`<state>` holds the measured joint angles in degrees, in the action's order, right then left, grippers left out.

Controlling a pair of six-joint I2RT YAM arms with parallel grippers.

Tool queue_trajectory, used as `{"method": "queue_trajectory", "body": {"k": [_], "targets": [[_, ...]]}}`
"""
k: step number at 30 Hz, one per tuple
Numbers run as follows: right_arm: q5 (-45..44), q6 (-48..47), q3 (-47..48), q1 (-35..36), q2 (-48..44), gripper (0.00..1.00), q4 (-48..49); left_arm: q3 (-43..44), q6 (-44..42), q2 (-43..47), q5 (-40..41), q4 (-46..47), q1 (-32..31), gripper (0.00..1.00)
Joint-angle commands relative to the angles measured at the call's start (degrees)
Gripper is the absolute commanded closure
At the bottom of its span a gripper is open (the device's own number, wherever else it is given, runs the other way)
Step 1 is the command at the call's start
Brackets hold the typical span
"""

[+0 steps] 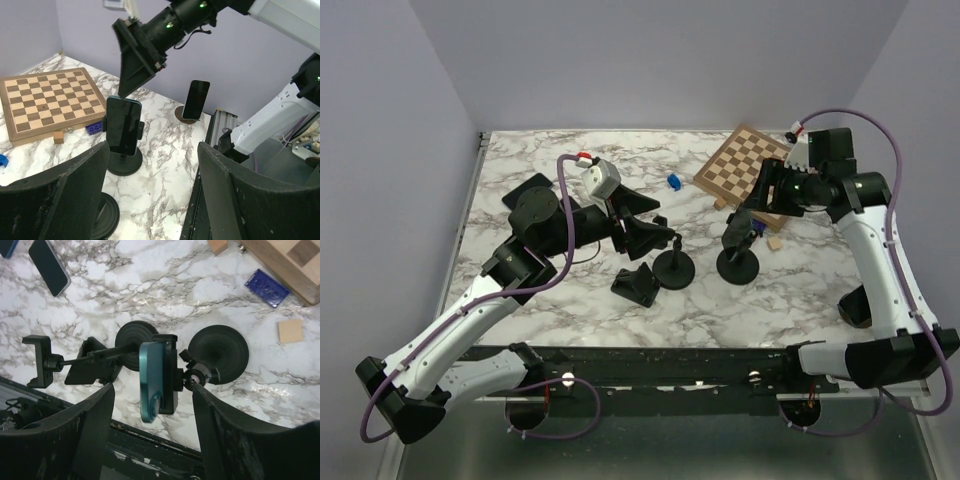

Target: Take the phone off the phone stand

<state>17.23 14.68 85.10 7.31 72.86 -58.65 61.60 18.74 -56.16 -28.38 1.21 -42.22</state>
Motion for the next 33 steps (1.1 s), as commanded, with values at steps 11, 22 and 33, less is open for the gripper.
{"method": "queue_trajectory", "body": {"k": [11,22,33], "targets": [[-20.5,-3.5,4.3,13.6,9.3,0.51,-5.7,0.2,-0.8,-1.5,0.0,-0.9,-0.2,0.21],[-18.3,-12.1,7.2,20.8,14.3,0.99,-4.6,0.0,-0.6,-1.3,0.0,-0.7,-0.3,0.21],[1.9,-41.2,4.7,25.9,11.1,0.99,-6.2,-0.5,0.4,-1.7,-1.2,0.3,-0.4,0.21]]}}
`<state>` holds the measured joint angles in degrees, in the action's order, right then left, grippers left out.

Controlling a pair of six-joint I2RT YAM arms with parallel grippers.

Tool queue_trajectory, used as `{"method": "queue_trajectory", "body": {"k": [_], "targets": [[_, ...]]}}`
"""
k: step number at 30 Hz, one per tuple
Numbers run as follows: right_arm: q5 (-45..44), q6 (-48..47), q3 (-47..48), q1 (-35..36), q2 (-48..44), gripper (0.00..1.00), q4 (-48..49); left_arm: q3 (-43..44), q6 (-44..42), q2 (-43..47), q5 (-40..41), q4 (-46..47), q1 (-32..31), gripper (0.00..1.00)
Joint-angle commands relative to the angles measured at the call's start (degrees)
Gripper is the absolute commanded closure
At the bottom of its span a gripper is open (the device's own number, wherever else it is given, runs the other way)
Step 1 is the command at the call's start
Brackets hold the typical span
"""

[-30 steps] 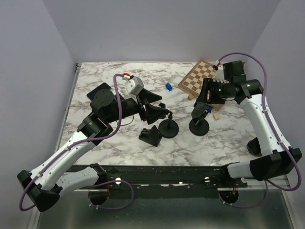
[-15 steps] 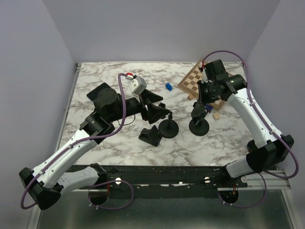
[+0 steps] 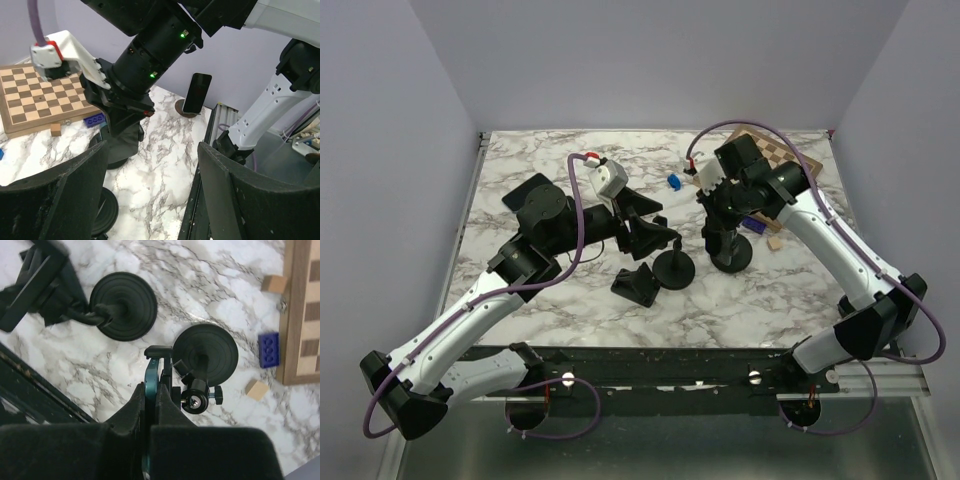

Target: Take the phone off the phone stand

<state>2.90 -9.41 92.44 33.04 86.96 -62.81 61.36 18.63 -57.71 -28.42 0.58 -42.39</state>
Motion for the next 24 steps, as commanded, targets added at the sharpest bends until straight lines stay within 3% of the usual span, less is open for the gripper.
{"method": "queue_trajectory", "body": {"k": [1,9,14,18,19,20,24], "targets": [[14.9,-16.9,-3.7,0.2,-4.2,0.99,-0.8,-0.3,0.7,-0.2,-1.1,1.1,-0.3,0.21],[9.7,-21.9,-9.3,0.2,-7.8,0.99,0.5,-0.5,0.9,-0.7,-1.3,1.3,-0.5,0.21],[5.9,-18.3,-9.1,0.2,-7.4,0.53,3.7,-0.7,0.7,-0.4,-0.6,1.4,-0.6,0.21],[1.9,-13.8,-8.5,0.2,-7.1,0.31,4.9,-0.7,0.5,-0.2,-0.2,1.3,-0.6,0.21],[1.9,-13.1,-8.4,0.2,-7.5,0.06,4.6,-0.7,0.4,-0.3,-0.2,1.1,-0.6,0.21],[2.2,-12.5,-8.1,0.2,-8.0,0.0,4.6,-0.6,0.4,-0.4,-0.4,1.0,-0.6,0.21],[-0.8,-5.4,-6.0,0.2,-10.1,0.0,5.7,-0.5,0.3,-0.2,-0.3,1.0,-0.7,0.21]]}}
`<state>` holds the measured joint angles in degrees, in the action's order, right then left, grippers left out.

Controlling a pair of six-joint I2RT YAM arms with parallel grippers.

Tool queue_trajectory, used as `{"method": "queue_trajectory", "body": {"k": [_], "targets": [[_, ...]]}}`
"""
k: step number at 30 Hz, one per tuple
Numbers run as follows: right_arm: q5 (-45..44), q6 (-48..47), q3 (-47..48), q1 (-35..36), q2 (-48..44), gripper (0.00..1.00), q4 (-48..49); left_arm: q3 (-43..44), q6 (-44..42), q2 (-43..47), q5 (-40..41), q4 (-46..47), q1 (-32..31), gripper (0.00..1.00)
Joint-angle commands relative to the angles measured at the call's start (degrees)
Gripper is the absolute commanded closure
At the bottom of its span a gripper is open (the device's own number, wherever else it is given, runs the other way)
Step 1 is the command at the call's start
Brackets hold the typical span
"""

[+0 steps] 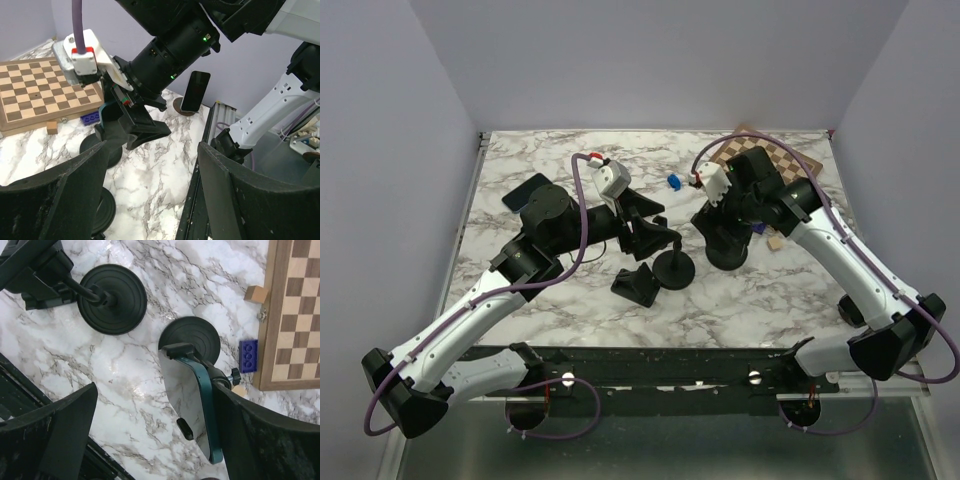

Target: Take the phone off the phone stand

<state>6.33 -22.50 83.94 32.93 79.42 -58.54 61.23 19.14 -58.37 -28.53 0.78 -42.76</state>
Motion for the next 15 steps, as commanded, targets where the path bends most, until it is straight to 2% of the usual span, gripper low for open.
{"method": "queue_trajectory", "body": {"k": [1,5,7,9,11,15], "targets": [[-6.9,10.5,3.6,0.3,-2.4,0.0,0.9,-0.4,-0.3,0.4,0.0,0.8,-0.3,0.21],[-19.5,23.1,7.0,0.3,-2.2,0.0,-1.6,-0.5,-0.8,1.0,0.8,0.5,-0.3,0.21],[-20.7,27.6,9.4,0.3,-2.5,0.0,-4.2,-0.5,-1.4,1.3,1.3,0.3,-0.3,0.21],[-18.2,29.1,9.3,0.3,-4.3,0.0,-4.3,-0.6,-1.7,1.3,1.6,0.0,-0.3,0.21],[-21.3,34.2,7.5,0.2,-7.6,0.0,-2.1,-0.4,-1.9,1.0,1.8,-0.1,-0.3,0.21],[-34.5,50.6,-3.4,0.3,-17.9,0.0,8.6,-0.3,-1.9,0.5,2.0,-0.3,-0.3,0.21]]}}
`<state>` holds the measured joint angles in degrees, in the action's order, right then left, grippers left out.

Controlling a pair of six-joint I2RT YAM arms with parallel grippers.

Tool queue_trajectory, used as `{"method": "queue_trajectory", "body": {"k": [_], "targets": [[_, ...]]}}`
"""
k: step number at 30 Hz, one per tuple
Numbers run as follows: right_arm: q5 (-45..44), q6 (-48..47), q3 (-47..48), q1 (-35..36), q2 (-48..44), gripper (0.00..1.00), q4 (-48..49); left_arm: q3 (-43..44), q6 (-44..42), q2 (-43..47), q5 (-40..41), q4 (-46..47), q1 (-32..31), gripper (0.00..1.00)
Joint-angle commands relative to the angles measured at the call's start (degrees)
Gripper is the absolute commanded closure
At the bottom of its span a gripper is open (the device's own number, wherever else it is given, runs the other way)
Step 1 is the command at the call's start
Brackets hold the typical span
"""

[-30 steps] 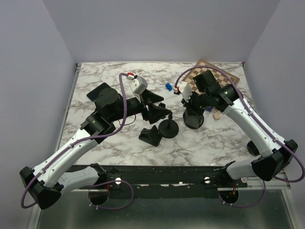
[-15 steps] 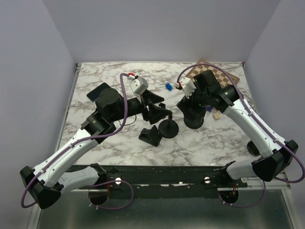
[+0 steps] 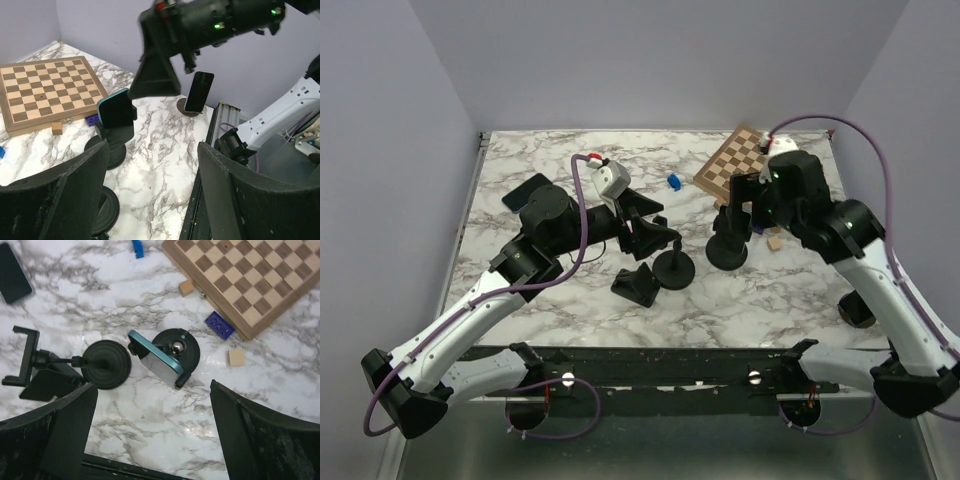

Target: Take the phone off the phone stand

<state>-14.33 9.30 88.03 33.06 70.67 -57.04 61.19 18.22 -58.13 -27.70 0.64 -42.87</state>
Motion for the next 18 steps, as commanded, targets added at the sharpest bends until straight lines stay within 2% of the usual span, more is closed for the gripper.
{"method": "queue_trajectory", "body": {"k": [1,3,7,12,18], "targets": [[-15.6,22.6,-9.8,0.1,-11.1,0.0,8.0,-0.3,-1.0,0.3,1.3,-0.2,-0.2,0.21],[-16.5,28.4,-12.3,0.1,-13.1,0.0,9.1,-0.5,-1.2,0.2,2.1,-0.2,-0.2,0.21],[-16.7,31.7,-12.8,0.1,-11.8,0.0,6.8,-0.6,-1.7,0.0,3.7,-0.6,-0.2,0.21],[-8.7,31.0,-11.9,0.2,-8.6,0.0,6.4,-0.7,-1.6,-0.7,3.8,-0.5,-0.2,0.21],[-17.1,32.3,-9.3,1.4,-2.8,0.0,-1.6,-0.5,-1.8,-1.2,3.8,-0.5,-0.2,0.21]]}}
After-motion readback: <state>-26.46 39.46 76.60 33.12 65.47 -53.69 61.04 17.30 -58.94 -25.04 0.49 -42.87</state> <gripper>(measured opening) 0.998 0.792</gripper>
